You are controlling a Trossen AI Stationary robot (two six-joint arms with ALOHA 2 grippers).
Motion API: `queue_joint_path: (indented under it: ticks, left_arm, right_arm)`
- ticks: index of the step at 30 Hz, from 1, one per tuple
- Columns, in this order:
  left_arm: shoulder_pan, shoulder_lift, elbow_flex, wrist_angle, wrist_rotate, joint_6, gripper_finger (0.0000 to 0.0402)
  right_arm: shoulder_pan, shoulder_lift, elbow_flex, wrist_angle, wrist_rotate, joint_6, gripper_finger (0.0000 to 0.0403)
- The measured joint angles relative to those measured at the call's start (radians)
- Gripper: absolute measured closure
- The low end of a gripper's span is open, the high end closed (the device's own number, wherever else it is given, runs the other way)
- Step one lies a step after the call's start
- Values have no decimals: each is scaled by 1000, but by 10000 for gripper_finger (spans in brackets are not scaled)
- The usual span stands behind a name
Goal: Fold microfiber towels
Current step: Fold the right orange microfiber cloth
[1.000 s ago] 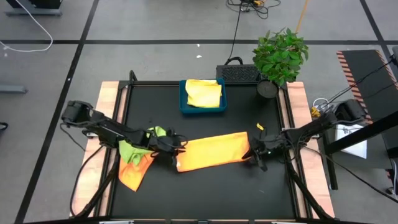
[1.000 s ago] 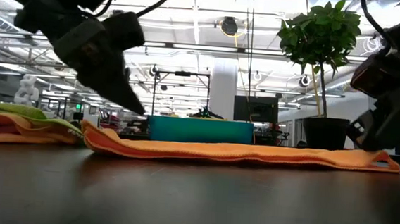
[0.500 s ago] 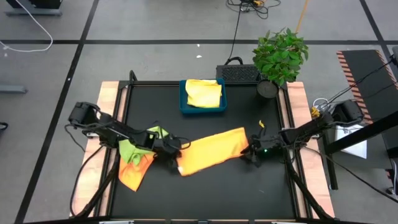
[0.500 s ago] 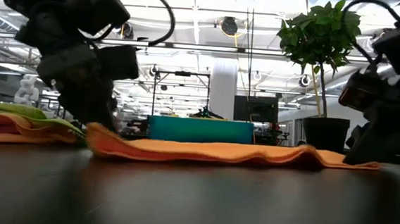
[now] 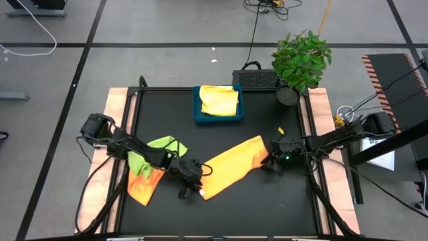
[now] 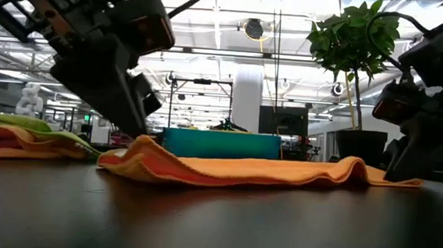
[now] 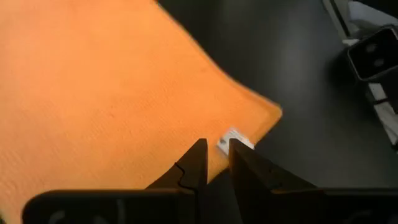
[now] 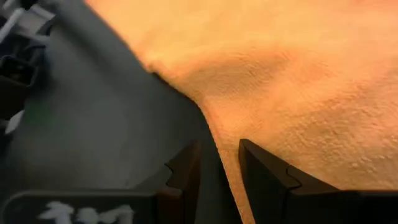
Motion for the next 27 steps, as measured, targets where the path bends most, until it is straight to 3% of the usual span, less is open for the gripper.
queue_joint_path:
  ticks: [3,5,9,14,22,27]
  left_arm:
    - [0,-36,-2,-16,-63,42,335]
    - [-3,-47,-1,77,-97,100,334]
    - [-22,-45,0,199,-94,219,335]
    - [-22,-45,-1,183,-149,238,334]
    - [-2,-23,-1,146,-242,226,335]
    - [17,-31,-1,-26,-458,164,335]
  right_arm:
    - [16,-35,-2,45,-57,-9,299]
    - [33,-57,-2,90,-75,-34,299]
    - [72,-59,-1,202,-79,-85,299]
    - [129,-45,0,280,-57,-108,299]
    - [265,95,84,265,24,-107,299]
    - [289,178,181,75,39,-107,299]
